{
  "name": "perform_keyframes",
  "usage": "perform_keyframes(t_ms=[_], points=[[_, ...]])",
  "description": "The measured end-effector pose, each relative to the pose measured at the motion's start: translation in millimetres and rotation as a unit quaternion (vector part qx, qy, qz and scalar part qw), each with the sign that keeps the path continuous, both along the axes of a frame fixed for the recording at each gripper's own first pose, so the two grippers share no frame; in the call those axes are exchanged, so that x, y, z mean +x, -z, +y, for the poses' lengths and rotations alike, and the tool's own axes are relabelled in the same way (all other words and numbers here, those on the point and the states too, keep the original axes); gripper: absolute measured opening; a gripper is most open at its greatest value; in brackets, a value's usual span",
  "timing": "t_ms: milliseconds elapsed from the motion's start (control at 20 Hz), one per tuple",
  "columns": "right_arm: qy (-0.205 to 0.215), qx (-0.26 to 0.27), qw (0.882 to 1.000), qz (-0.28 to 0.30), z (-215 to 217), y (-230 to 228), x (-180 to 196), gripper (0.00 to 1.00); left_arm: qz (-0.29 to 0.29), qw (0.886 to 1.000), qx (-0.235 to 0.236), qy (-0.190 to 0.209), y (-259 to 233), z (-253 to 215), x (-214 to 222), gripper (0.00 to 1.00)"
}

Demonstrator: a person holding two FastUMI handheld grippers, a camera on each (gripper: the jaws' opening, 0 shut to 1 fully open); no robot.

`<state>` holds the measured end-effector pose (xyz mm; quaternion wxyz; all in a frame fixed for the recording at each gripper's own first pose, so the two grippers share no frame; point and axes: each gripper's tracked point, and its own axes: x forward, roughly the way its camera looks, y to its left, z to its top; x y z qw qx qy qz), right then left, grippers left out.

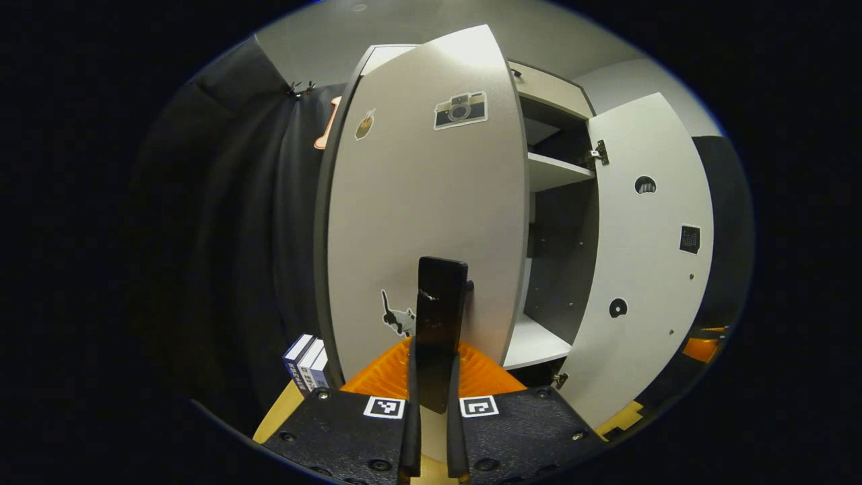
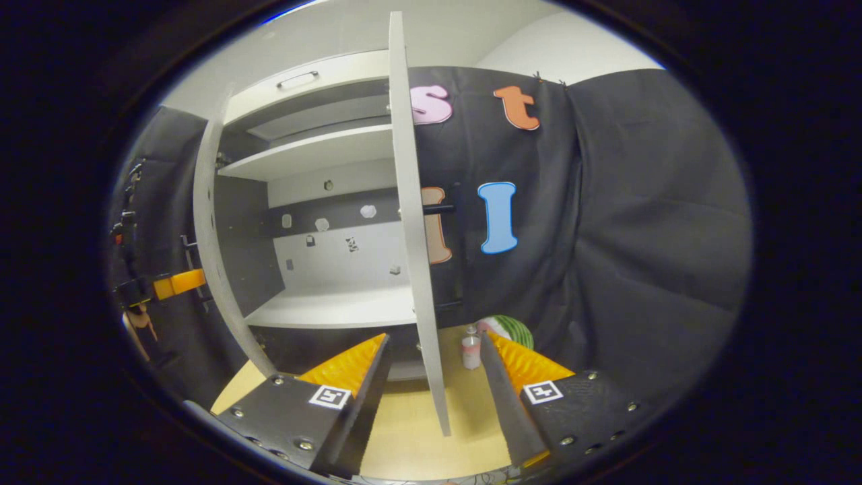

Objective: Open the right door of the double-door shoe cabinet with the right hand, and open the left door with the left hand.

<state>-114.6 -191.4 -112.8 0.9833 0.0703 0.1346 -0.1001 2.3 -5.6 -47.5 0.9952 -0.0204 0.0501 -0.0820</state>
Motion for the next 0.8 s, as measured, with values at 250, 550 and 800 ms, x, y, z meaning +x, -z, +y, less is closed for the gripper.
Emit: perform_keyframes(t_ms=[250, 550, 800], points=[[-0.015, 0.006, 1.0, -0.005, 9.3, -1.8, 3.2, 0.78, 0.001, 1.0, -0.001, -0.027, -0.3, 18.7, -10.3, 0.15], [-0.041, 0.009, 0.999, -0.008, 22.8, -1.7, 7.4, 0.78, 0.005, 0.998, 0.016, -0.061, -1.4, 39.6, -18.4, 0.12], [-0.064, 0.008, 0.998, -0.006, 32.2, 0.2, 7.1, 0.79, 0.011, 0.995, 0.024, -0.097, -1.4, 62.4, -24.5, 0.06]])
